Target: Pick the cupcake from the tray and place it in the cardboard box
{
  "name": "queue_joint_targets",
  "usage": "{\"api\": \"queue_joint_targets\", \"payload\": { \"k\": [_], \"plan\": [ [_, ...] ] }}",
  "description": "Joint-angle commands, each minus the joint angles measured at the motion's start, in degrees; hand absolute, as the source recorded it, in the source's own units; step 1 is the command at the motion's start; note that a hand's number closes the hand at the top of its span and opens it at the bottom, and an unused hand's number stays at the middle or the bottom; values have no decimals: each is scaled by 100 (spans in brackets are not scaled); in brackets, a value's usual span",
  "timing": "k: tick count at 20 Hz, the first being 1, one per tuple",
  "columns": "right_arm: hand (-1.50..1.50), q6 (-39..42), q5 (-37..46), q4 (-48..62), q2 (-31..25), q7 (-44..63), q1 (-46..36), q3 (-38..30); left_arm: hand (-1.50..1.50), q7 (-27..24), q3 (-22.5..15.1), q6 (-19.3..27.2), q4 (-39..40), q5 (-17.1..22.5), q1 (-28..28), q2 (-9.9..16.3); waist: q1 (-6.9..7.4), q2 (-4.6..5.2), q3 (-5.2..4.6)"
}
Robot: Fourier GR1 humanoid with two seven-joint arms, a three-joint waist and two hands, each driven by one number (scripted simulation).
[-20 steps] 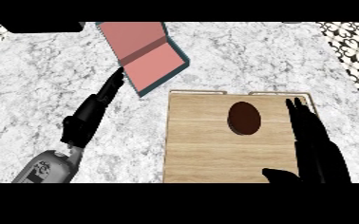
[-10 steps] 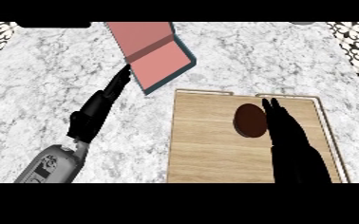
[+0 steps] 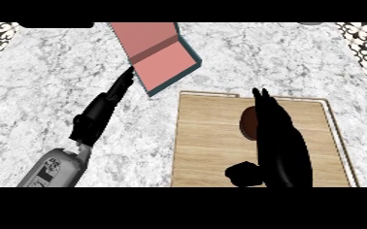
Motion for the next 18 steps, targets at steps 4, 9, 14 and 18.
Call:
{"api": "queue_joint_targets", "payload": {
  "k": [4, 9, 14, 18],
  "plan": [
    [-150, 625, 114, 217, 360, 896, -125, -190, 0, 62, 86, -18, 17, -154, 70, -249, -19, -13, 5],
    [-150, -228, 552, 1190, 366, -268, -123, -526, 0, 193, 278, -293, -330, -378, 264, -210, 6, -5, 9],
    [-150, 340, 480, 658, 316, -156, 191, -601, 0, 310, 617, -440, 43, -520, -113, -385, -28, -5, 8],
    [-150, 343, 222, 1226, 370, -344, -280, -950, 0, 261, 583, -333, -83, -711, 62, -678, -7, -1, 8]
  ]
}}
